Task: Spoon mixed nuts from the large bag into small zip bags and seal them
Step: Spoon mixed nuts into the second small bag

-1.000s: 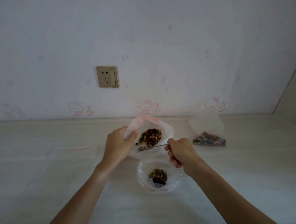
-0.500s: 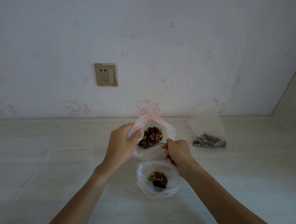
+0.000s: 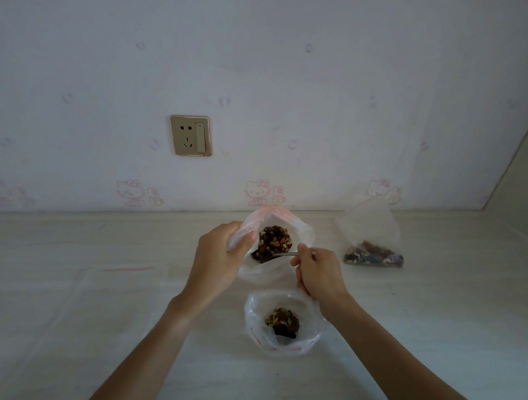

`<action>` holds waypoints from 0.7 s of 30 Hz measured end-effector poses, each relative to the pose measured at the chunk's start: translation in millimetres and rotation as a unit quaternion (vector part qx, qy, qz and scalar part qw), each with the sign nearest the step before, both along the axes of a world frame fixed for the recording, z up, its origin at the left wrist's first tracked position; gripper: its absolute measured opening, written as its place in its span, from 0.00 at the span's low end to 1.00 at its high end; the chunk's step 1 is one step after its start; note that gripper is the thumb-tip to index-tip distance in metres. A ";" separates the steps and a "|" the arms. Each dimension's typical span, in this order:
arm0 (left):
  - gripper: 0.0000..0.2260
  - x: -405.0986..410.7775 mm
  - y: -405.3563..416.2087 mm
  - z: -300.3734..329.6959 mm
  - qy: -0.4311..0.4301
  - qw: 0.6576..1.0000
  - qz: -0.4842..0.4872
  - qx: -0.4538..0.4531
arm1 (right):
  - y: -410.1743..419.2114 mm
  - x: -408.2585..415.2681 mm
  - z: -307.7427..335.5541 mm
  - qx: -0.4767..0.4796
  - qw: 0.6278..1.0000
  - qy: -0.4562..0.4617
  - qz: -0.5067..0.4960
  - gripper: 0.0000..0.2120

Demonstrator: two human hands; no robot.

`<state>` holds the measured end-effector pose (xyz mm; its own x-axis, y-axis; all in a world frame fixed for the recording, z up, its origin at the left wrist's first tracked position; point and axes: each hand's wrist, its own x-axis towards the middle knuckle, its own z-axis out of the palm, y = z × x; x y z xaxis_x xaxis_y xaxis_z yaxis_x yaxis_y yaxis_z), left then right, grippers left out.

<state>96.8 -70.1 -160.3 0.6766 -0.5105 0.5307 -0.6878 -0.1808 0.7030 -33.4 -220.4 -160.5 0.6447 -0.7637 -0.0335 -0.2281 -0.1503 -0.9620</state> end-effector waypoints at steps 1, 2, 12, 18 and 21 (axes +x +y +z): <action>0.12 0.1 0.3 -0.1 0.000 1.000 -0.007 -0.003 | -1.3 -0.8 -0.3 0.012 1.000 -0.002 0.003 0.21; 0.11 0.7 0.6 -0.2 0.000 1.000 -0.011 -0.003 | -2.4 -1.7 -0.6 0.020 1.000 -0.002 0.005 0.21; 0.05 1.7 5.8 3.4 0.010 0.999 -0.020 -0.028 | -7.8 -14.1 -3.9 0.052 0.997 -0.035 0.036 0.21; 0.13 6.4 9.8 2.2 0.028 0.999 0.017 -0.012 | -14.5 -21.4 2.7 0.075 0.995 -0.052 0.037 0.21; 0.12 6.7 12.1 5.3 0.037 0.999 0.036 -0.002 | -19.1 -26.4 10.7 0.077 0.993 -0.069 0.049 0.21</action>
<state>103.5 -58.0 -155.0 0.7490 -0.4573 0.4795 -0.6190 -0.2246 0.7526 -59.8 -239.5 -149.8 0.7220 -0.6900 -0.0513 -0.0844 -0.0141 -0.9963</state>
